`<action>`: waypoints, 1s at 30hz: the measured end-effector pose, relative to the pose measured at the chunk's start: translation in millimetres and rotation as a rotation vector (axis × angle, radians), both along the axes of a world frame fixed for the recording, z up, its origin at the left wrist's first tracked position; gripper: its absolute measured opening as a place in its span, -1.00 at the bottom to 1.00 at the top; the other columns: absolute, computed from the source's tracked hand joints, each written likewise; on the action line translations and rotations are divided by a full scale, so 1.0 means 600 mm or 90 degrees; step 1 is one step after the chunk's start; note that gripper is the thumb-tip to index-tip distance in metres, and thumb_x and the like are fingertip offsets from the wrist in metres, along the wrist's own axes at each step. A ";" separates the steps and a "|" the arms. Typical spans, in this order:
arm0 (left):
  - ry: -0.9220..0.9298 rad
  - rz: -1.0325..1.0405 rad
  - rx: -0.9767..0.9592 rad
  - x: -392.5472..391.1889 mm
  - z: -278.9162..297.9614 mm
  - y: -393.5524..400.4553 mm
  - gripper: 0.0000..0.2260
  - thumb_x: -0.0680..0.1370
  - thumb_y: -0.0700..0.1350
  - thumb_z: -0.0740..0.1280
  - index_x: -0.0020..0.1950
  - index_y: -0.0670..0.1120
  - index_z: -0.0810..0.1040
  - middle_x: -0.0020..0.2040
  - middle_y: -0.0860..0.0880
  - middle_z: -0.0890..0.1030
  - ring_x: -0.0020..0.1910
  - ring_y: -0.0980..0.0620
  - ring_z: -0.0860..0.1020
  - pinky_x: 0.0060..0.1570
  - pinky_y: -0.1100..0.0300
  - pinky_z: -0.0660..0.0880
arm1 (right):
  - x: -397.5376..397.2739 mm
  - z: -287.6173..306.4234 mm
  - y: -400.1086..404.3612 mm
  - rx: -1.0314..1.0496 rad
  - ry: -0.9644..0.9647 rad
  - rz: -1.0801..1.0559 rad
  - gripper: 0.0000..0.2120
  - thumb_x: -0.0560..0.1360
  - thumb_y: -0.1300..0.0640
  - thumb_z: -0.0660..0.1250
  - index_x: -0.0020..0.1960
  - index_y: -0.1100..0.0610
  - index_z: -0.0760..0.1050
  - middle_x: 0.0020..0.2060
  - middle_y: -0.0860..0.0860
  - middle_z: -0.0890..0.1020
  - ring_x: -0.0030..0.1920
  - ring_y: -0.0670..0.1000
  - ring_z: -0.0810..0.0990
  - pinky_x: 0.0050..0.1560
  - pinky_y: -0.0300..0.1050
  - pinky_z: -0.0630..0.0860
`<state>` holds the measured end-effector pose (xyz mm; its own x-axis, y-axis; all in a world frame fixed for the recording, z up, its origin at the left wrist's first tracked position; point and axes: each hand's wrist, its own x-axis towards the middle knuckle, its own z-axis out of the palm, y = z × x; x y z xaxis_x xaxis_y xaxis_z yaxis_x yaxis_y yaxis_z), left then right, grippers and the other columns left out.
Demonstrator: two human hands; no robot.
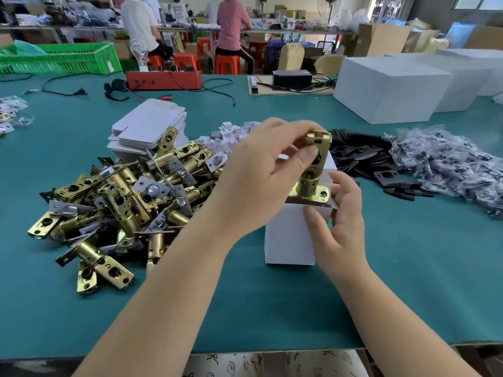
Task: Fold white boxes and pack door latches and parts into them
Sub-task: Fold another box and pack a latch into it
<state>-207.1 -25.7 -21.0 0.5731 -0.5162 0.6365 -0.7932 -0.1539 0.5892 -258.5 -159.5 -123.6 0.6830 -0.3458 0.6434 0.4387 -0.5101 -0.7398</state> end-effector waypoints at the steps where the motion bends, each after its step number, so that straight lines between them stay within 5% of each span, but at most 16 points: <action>1: 0.002 -0.004 0.005 -0.001 -0.003 -0.004 -0.77 0.61 -0.24 0.26 0.25 -0.15 0.57 -0.05 0.03 0.51 -0.07 0.24 0.50 -0.07 0.44 0.45 | 0.000 0.000 -0.001 0.002 0.000 0.006 -0.52 0.44 -0.03 0.20 0.32 -0.05 0.16 0.00 -0.08 0.47 -0.01 -0.29 0.46 -0.03 -0.38 0.41; 10: -0.010 0.091 -0.014 0.005 -0.026 0.000 -0.75 0.62 -0.17 0.22 0.26 -0.15 0.56 -0.05 -0.06 0.55 -0.08 0.11 0.47 -0.07 0.32 0.43 | 0.002 -0.003 -0.004 0.000 0.018 -0.008 -0.56 0.42 -0.07 0.20 0.27 -0.17 0.18 0.04 -0.17 0.45 0.06 -0.28 0.44 0.04 -0.37 0.39; 20: -0.012 0.097 0.137 -0.001 -0.075 0.009 -0.83 0.55 -0.17 0.33 0.11 -0.05 0.64 0.01 0.05 0.54 0.06 0.12 0.41 0.10 0.51 0.21 | 0.000 0.000 -0.001 -0.004 0.004 0.001 -0.63 0.41 -0.02 0.21 0.21 -0.14 0.25 0.06 -0.17 0.47 0.08 -0.35 0.43 0.08 -0.46 0.34; 24: 0.045 0.063 0.164 0.006 -0.081 0.018 -0.70 0.55 -0.01 0.22 0.22 -0.04 0.59 0.09 0.09 0.56 0.07 0.25 0.44 0.08 0.51 0.29 | 0.001 0.002 -0.001 -0.028 0.011 -0.010 -0.70 0.42 -0.03 0.20 0.15 -0.10 0.33 0.05 -0.15 0.50 0.08 -0.29 0.46 0.12 -0.42 0.35; 30: 0.069 0.042 0.223 0.033 -0.071 0.027 -0.81 0.59 0.03 0.29 0.17 0.07 0.58 -0.05 0.30 0.52 0.04 0.37 0.43 -0.05 0.58 0.28 | 0.003 0.003 -0.002 -0.051 0.008 -0.026 -0.75 0.43 0.01 0.19 0.09 0.03 0.42 -0.02 -0.12 0.51 0.02 -0.25 0.46 0.05 -0.41 0.36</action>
